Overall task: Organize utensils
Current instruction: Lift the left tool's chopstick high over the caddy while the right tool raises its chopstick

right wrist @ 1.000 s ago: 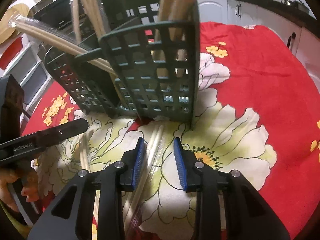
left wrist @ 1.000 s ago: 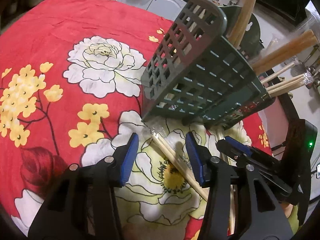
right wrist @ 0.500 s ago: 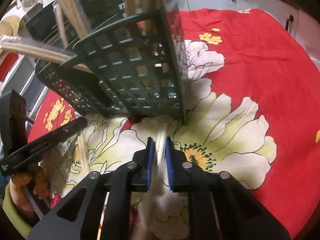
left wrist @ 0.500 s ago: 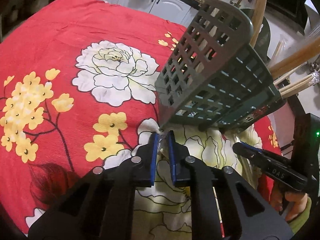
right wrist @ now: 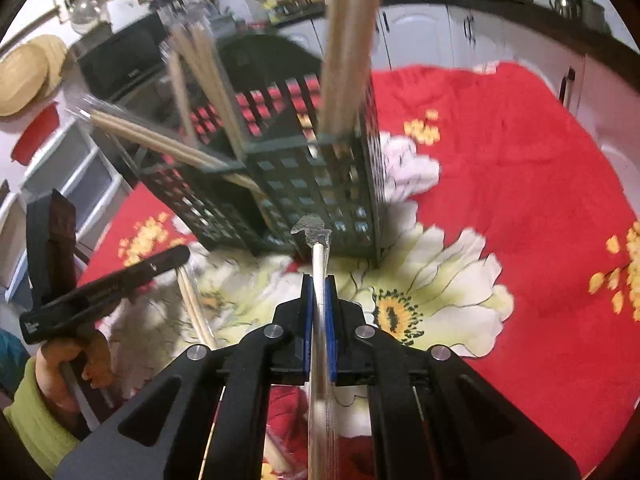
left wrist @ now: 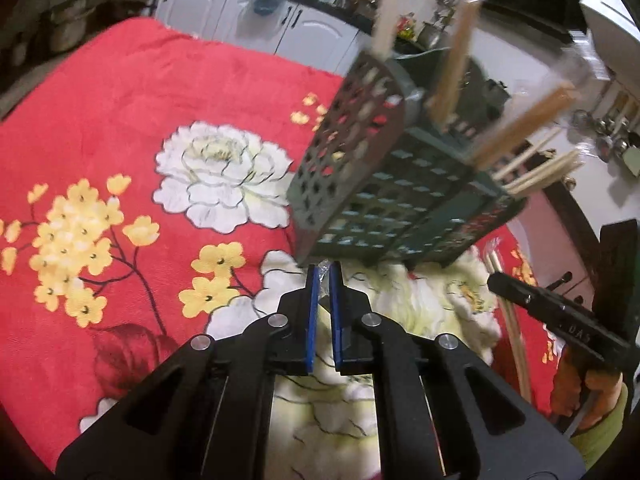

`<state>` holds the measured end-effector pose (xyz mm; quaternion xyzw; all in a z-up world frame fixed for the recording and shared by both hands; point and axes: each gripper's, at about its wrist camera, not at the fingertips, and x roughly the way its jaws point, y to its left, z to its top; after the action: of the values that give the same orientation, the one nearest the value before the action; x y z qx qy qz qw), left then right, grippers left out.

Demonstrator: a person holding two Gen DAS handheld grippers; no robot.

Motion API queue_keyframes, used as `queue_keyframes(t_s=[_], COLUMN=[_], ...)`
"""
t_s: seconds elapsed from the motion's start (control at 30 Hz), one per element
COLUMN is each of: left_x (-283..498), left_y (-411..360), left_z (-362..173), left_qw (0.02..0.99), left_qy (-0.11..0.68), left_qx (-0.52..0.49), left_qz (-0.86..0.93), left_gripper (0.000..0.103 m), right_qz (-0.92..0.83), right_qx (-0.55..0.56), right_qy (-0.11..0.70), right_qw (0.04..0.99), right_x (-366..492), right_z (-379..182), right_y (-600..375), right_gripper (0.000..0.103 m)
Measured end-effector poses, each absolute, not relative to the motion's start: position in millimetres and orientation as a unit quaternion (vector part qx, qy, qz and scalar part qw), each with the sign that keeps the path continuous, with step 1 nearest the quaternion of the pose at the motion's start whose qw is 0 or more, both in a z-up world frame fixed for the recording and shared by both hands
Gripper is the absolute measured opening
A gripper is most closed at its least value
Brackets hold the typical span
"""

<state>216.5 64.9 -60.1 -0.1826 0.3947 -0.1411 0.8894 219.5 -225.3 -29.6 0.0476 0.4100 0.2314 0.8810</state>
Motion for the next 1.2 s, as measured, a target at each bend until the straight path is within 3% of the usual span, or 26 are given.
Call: queue_keyframes(t_s=[0.47, 1.2], left_x=[171, 162], left_y=[20, -37], left_z=[6, 67], left_qw=[0.911, 0.911], left_qy=[0.327, 0.271], left_qx=[-0.146, -0.113], left_qz=[-0.205, -0.290], left_gripper=[0.002, 0.002], right_qz=[0.233, 0.199], right_qx=[0.034, 0.019], right_qy=[0.313, 0.201], right_qw=[0.920, 0.959], right_x=[172, 132], right_z=[23, 80], right_y=[-235, -259], right_gripper=[0.006, 0.006])
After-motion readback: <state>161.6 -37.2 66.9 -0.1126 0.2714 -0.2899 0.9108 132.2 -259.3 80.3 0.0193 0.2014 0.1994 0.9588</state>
